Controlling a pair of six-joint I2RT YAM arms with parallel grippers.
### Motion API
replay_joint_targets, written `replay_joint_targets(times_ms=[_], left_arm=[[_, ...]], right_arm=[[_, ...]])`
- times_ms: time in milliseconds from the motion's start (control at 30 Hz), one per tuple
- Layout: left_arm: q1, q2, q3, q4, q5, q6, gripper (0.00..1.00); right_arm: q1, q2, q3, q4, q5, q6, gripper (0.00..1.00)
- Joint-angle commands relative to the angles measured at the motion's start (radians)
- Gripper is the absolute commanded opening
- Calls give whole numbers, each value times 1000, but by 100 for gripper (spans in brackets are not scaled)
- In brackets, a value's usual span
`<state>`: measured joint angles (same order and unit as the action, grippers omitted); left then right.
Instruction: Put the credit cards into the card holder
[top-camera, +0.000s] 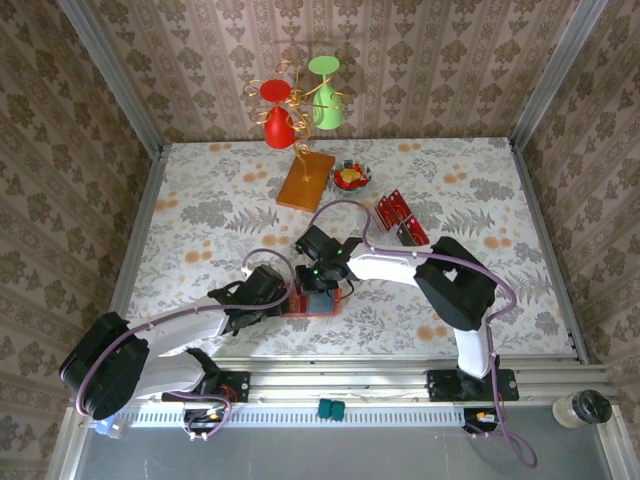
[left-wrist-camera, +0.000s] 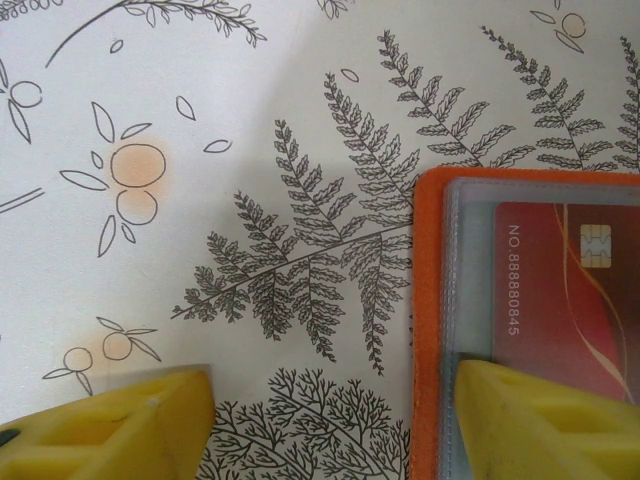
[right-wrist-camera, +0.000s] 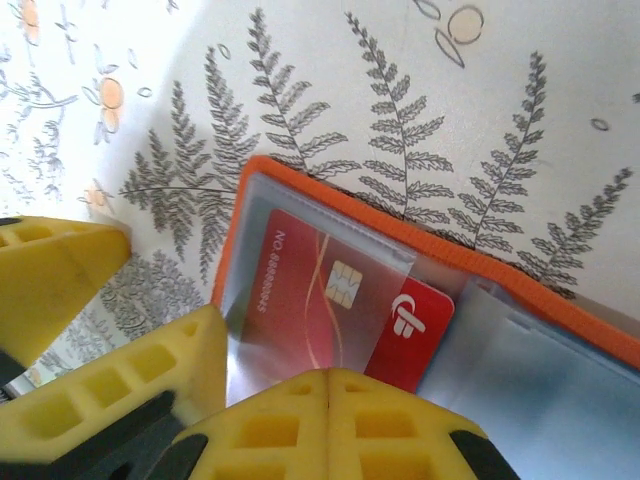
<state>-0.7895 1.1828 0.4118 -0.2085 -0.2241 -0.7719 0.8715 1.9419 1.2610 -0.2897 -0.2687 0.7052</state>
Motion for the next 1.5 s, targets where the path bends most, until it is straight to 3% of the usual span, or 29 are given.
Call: replay_joint_targets(times_ms=[0,667,967,1467], left_arm=[[12,23,-39,11,32,-6,67],[16,3,-24,-11,28,0,68],[116,-133,-18,-127,26,12,70],[124,22,-19,-49,99,23,69]], right_arm=[[4,-51,-27,-38,38,-18,1],[14,46,-25,-8,-6,-6,0],[16,49,-24,-2,-6,1,0],[20,55,1,-19,-13,0,0]])
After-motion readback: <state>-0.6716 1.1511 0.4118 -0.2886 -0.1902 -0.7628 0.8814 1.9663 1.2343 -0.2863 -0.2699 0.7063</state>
